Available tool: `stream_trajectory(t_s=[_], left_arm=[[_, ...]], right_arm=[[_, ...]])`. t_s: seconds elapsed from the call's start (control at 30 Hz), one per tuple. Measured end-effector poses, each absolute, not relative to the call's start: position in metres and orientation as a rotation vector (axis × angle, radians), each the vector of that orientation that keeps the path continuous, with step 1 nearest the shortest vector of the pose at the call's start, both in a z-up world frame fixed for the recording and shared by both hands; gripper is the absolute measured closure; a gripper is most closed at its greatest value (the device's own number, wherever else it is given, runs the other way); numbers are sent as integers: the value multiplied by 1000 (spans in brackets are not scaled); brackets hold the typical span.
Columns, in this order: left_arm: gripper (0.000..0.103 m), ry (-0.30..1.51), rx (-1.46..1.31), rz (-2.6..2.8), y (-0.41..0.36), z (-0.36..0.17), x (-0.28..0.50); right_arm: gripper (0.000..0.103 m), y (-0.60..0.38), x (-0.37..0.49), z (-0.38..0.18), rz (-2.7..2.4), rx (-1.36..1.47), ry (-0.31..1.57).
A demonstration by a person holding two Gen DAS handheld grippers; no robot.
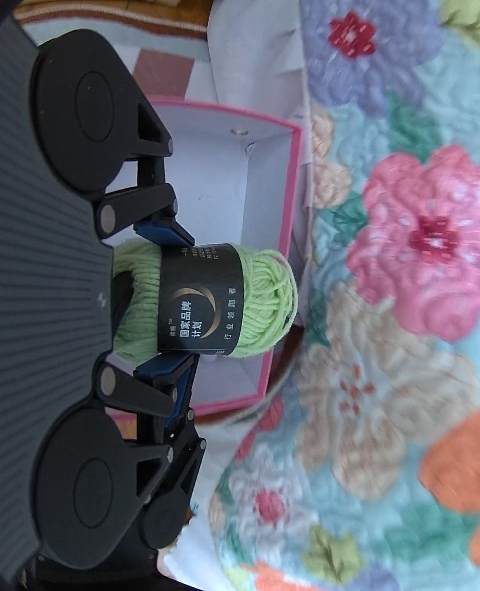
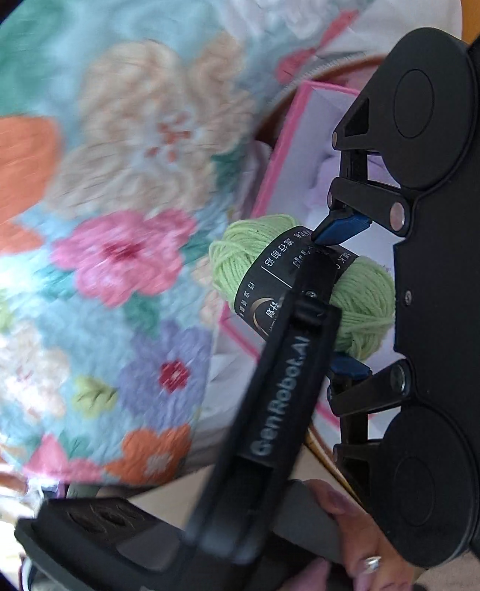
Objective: Organize objects
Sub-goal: 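Carry the yarn skein with the left tool into the pink box, then open the left tool to release the yarn beside the plush toy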
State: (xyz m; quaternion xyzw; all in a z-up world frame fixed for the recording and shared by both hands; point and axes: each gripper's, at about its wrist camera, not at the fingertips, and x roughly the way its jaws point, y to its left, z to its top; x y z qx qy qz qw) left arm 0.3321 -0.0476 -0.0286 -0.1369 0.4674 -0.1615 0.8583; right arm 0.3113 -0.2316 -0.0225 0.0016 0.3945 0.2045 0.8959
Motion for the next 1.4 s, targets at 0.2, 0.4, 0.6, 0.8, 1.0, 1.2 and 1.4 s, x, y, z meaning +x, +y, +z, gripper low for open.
stream_trajectory(t_s=[0.2,0.4,0.6,0.8,1.0,1.2,1.4], left_arm=[[44,1074,-389,-299,-49,-85,356],[43,1120,-487,-261,-44,-113,365],[45,1116,-560,-179,-30,-123,359],[57,1074,-568,-190,-36,-127,357],[56,1013,-513,-174,-47,-124,371],[50,1054,-496,-190,-45,-118,366],[39,1076,-456,-257,-39,-76,335]], right_arm=[[36,-238,338,-67,464,-33,940],[36,-228,353,-89,487,-164,972],[33,-217,347,-100,445,-326,959],[48,-221,339,-101,366,-332,933],[61,-217,340,-97,301,-294,909],[53,-236,318,-76,321,-116,911],[51,-241,282,-64,302,-46,918]])
